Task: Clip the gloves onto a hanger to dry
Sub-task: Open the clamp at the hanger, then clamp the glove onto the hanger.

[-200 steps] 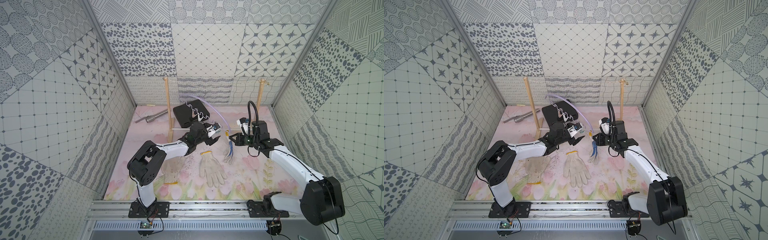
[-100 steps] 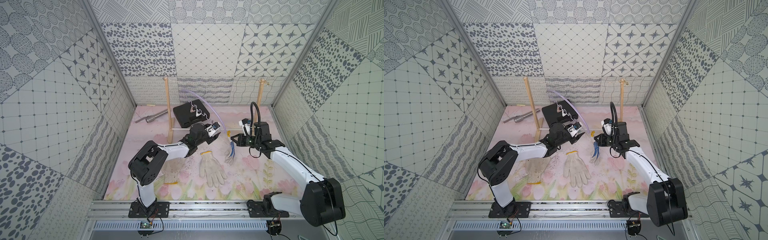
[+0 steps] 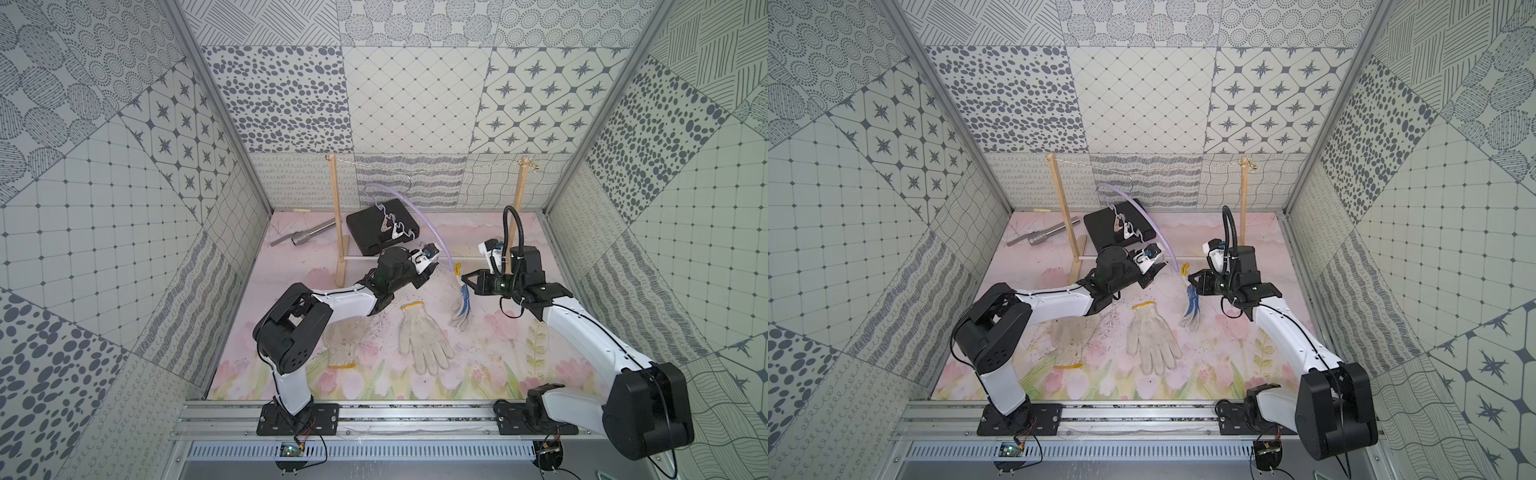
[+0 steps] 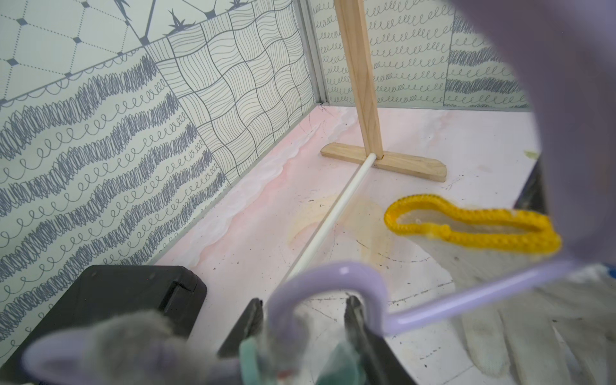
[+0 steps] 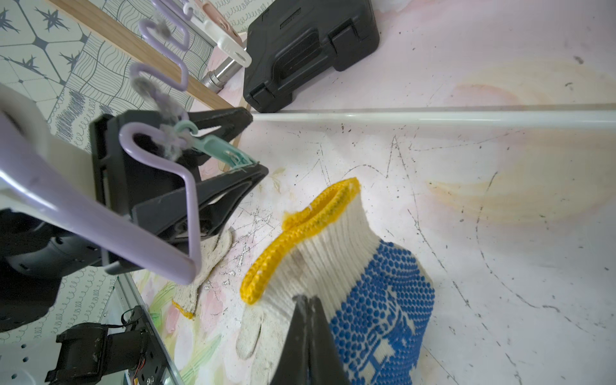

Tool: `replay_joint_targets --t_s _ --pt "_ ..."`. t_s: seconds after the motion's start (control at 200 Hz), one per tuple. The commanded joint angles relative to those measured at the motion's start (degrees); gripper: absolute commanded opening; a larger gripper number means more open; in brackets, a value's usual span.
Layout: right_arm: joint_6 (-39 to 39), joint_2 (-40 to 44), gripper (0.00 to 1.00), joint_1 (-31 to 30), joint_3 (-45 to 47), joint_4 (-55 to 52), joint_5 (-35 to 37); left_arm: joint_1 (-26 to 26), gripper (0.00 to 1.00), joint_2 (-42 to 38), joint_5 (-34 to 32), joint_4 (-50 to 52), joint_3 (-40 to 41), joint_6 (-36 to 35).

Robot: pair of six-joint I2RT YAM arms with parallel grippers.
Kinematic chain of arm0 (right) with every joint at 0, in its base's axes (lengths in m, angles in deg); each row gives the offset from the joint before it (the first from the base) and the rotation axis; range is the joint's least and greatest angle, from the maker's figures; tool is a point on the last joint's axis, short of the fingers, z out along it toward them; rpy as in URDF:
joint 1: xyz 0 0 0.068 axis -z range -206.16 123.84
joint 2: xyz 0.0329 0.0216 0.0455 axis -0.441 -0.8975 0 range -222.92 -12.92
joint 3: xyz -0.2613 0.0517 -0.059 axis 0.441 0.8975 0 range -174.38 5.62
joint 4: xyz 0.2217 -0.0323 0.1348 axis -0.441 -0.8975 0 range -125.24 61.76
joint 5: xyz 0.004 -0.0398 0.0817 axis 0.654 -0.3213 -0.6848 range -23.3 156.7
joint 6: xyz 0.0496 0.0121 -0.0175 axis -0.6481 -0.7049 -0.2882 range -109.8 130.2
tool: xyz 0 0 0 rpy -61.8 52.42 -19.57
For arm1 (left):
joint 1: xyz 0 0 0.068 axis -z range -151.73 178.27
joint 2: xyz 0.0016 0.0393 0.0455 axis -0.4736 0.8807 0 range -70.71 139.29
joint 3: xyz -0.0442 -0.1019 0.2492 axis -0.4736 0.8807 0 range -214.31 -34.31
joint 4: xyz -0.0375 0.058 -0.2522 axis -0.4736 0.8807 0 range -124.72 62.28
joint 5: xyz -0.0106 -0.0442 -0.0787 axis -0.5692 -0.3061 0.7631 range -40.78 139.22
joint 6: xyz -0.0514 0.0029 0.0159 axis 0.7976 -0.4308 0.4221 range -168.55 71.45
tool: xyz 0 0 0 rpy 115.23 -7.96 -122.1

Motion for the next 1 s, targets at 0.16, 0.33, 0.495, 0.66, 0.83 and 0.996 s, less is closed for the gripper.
replay_joint_targets --t_s 0.16,0.33,0.495,0.66,0.83,0.996 --pt "2.7 1.3 0.00 0.2 1.1 1.6 -3.2 0.3 0.40 -7.4 10.9 7.6 0.1 7.2" --pt "2.6 1.3 0.00 0.2 1.2 2.1 -3.4 0.2 0.33 -9.1 12.8 11.9 -0.5 8.9" --pt "3.0 0.8 0.00 0.2 1.2 2.0 -3.5 0.2 0.18 -8.9 14.5 16.9 -2.5 9.4" --pt "3.2 0.5 0.00 0.1 2.4 3.0 -5.9 0.2 0.12 -9.3 16.1 17.4 -3.2 14.3" --pt "1.5 3.9 0.00 -1.0 5.5 7.6 -5.0 0.2 0.00 -9.4 14.0 19.1 -5.4 23.7" --pt "-2.7 5.7 0.00 -4.6 8.8 13.5 2.1 0.7 0.00 -9.9 6.0 17.9 -5.1 31.1"
